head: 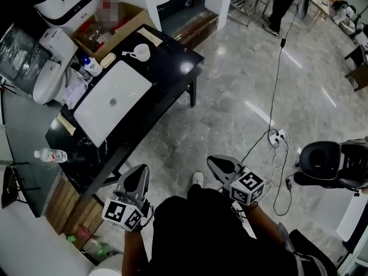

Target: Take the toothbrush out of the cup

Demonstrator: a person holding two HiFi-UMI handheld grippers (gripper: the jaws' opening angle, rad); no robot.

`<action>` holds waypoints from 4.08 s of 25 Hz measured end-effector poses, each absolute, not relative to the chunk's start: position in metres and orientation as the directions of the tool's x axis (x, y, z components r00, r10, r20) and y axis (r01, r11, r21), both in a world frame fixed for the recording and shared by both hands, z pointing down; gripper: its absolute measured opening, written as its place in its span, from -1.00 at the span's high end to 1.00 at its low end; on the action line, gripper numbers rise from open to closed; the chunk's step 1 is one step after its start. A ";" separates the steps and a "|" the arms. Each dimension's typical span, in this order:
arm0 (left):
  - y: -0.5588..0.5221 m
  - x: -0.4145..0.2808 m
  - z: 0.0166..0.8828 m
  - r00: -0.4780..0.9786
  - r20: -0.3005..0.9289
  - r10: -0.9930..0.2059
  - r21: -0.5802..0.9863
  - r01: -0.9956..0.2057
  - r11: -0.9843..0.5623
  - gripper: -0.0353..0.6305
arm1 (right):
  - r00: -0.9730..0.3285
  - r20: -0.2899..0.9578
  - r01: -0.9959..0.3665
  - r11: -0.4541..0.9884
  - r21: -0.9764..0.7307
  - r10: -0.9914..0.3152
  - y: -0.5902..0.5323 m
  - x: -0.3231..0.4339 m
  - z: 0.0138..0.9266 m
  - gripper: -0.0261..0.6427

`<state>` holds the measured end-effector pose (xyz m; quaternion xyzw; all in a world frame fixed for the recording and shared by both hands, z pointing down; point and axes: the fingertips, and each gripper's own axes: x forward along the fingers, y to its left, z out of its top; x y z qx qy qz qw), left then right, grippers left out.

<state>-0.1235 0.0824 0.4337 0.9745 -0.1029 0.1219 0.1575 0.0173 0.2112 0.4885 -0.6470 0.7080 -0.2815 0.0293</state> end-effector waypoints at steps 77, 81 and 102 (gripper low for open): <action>-0.238 0.071 0.436 0.819 0.220 -0.530 0.313 -0.574 -0.757 0.87 | -0.602 0.336 -0.792 0.488 -0.367 -0.724 -0.199 0.222 0.489 0.88; -0.247 0.083 0.434 0.777 0.207 -0.594 0.339 -0.627 -0.701 0.87 | -0.658 0.330 -0.750 0.551 -0.366 -0.677 -0.218 0.235 0.490 0.88; -0.238 0.087 0.448 0.625 0.278 -0.730 0.263 -0.780 -0.567 0.87 | -0.803 0.415 -0.547 0.805 -0.228 -0.428 -0.296 0.195 0.522 0.88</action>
